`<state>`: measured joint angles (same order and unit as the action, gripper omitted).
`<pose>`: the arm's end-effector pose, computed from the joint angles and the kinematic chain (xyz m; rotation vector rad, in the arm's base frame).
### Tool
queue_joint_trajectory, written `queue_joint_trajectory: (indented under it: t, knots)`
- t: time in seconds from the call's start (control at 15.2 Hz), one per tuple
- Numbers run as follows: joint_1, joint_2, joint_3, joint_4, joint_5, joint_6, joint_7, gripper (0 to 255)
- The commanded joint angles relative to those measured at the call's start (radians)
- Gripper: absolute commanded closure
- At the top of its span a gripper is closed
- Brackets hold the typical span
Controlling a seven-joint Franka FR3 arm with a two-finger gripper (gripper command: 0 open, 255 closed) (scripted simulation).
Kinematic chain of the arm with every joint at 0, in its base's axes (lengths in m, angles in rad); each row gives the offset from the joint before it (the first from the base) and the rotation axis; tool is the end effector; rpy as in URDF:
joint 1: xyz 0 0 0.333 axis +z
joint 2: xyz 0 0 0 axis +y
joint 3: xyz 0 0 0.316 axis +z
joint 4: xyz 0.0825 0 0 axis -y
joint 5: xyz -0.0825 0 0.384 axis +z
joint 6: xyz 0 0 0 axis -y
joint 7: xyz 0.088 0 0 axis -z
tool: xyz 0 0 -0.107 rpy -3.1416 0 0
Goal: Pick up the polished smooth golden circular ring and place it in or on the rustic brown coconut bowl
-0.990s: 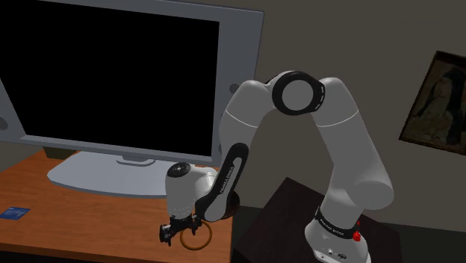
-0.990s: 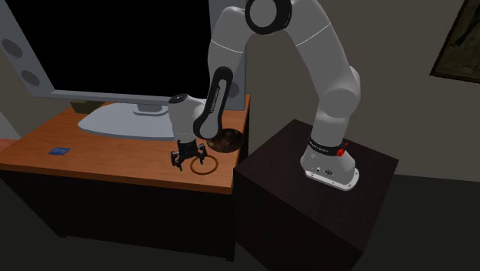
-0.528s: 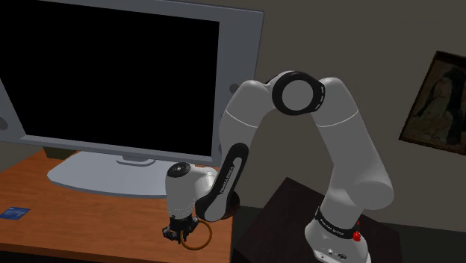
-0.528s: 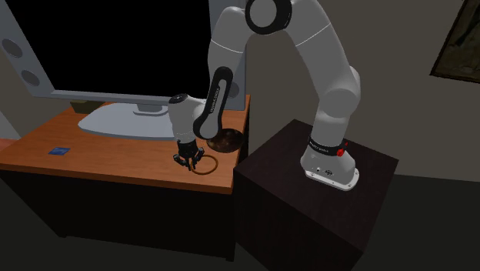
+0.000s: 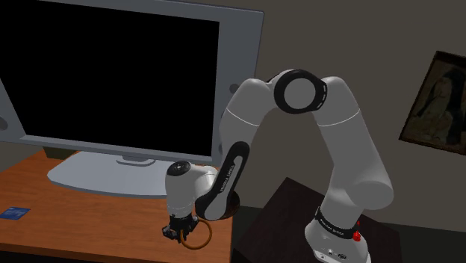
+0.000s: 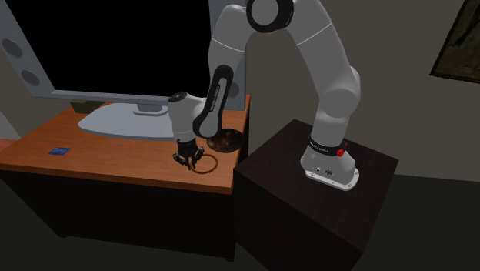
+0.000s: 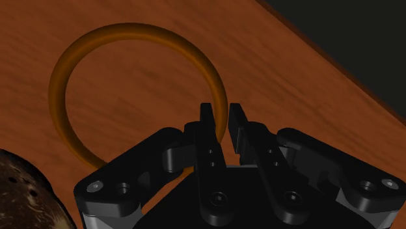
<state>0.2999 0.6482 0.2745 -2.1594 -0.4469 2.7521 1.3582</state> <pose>0.4430 0.3188 0.1023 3.0709 -0.6542 -0.0021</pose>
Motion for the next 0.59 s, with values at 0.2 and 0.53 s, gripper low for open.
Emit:
queue_joint_trajectory:
  t: [0.2, 0.53]
  knots:
    - [-0.03, -0.062, 0.035, -0.024, 0.029, -0.04, -0.023, 255]
    - [-0.06, -0.126, 0.073, -0.045, 0.065, -0.085, -0.05, 255]
